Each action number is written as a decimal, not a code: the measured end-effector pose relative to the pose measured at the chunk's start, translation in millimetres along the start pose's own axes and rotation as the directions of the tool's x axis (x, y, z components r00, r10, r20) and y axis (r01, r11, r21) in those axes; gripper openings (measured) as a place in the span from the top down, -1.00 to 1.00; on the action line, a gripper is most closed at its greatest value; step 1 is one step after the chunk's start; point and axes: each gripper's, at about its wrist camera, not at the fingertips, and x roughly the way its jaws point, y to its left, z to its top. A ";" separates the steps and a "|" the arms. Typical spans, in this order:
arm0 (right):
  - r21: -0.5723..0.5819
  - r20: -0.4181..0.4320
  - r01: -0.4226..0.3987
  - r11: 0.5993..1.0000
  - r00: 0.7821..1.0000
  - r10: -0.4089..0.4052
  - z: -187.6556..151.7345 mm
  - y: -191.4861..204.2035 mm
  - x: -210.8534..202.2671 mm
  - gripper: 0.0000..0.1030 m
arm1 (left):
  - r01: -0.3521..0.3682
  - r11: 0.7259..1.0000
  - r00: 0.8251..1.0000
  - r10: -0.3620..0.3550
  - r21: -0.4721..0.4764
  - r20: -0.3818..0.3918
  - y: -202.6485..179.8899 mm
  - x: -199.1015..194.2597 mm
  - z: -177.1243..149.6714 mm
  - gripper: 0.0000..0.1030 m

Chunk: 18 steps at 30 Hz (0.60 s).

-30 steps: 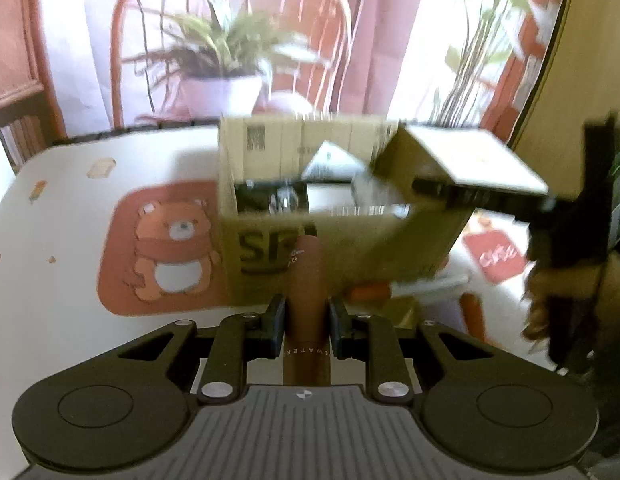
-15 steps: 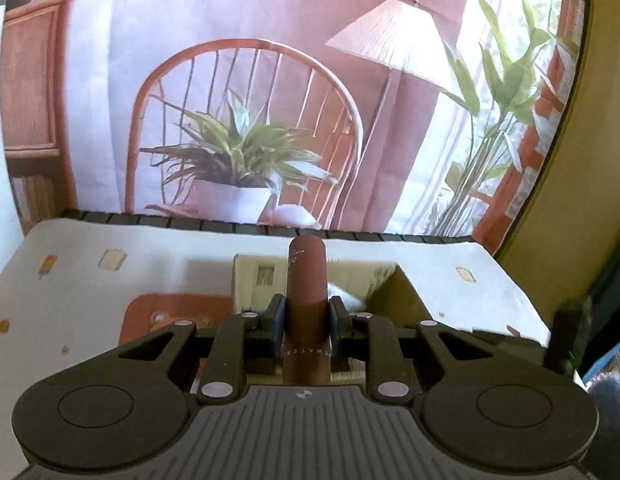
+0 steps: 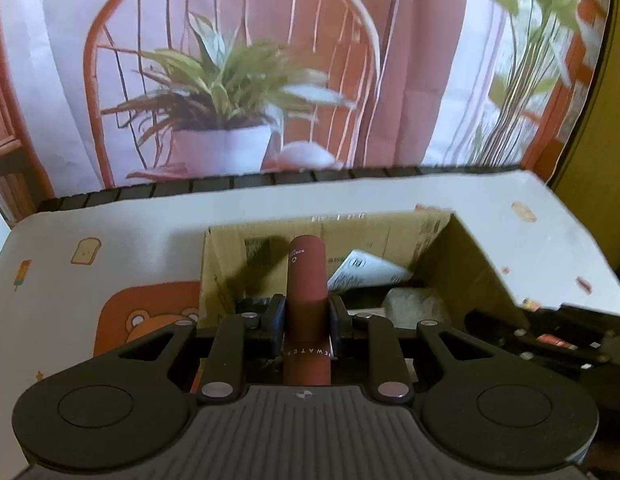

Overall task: Organize rigid objects
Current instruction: 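Lift the dark red cylinder with the left gripper over the box, then lower the cylinder into the box and open the left gripper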

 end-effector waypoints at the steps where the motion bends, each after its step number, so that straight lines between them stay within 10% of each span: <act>1: 0.000 -0.002 0.000 1.000 1.000 0.000 0.4 -0.1 0.2 0.59 | -0.005 1.000 1.000 0.005 0.004 -0.009 0.5 1.7 -0.6 0.54; 14: -0.007 -0.103 -0.031 0.999 0.994 0.030 12.8 -5.5 8.7 0.55 | -0.022 0.998 0.998 0.025 0.052 -0.056 1.0 16.8 -1.2 0.52; 18: -0.015 -0.128 -0.043 0.999 0.991 0.040 15.9 -6.4 10.4 0.54 | -0.022 0.999 0.999 0.024 0.040 -0.032 2.3 4.7 -2.3 0.20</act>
